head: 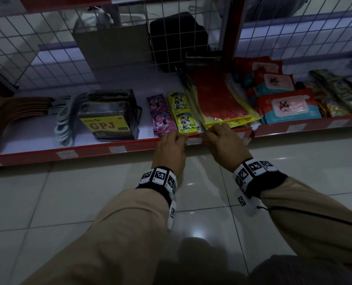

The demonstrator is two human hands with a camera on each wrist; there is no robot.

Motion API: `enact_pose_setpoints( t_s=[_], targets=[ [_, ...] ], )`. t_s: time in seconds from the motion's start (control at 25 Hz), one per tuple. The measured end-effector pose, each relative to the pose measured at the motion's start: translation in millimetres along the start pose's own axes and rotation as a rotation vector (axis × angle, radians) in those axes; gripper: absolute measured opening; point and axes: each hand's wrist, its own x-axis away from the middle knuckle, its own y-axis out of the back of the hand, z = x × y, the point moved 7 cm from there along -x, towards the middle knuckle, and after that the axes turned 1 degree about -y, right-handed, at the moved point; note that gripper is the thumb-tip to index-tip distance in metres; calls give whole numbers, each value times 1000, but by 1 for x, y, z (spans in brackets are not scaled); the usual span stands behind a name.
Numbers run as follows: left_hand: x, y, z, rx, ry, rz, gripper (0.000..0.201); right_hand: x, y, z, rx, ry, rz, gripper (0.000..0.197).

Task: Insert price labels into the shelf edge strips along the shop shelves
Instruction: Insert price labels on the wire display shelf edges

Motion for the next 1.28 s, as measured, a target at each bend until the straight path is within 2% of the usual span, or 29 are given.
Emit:
enact_pose_setpoints(
  t_s=[0.16,0.32,0.56,0.8,0.92,1.12,1.28],
  targets=[
    [7,4,1,-130,18,7,42,5,13,-6,-26,-46,-5,23],
    [3,17,-8,-133,11,28,36,7,33,-17,-69,-99,-18,23],
    [-28,69,-58,-71,-175,13,30,-2,82,-38,-77,-187,-110,20],
    [-72,148,-120,-77,-344,-112,27,-16,158,-60,-88,-306,-294,18],
    [-86,176,-141,-40,-398,-176,27,-13,193,-67,-33,-304,-384,15],
    [-99,199,-171,40,-435,-237,29,2,241,-111,-12,-331,-472,15],
    [-105,213,-209,63,-467,-371,28,14,271,-155,-3,-320,-615,15]
  ],
)
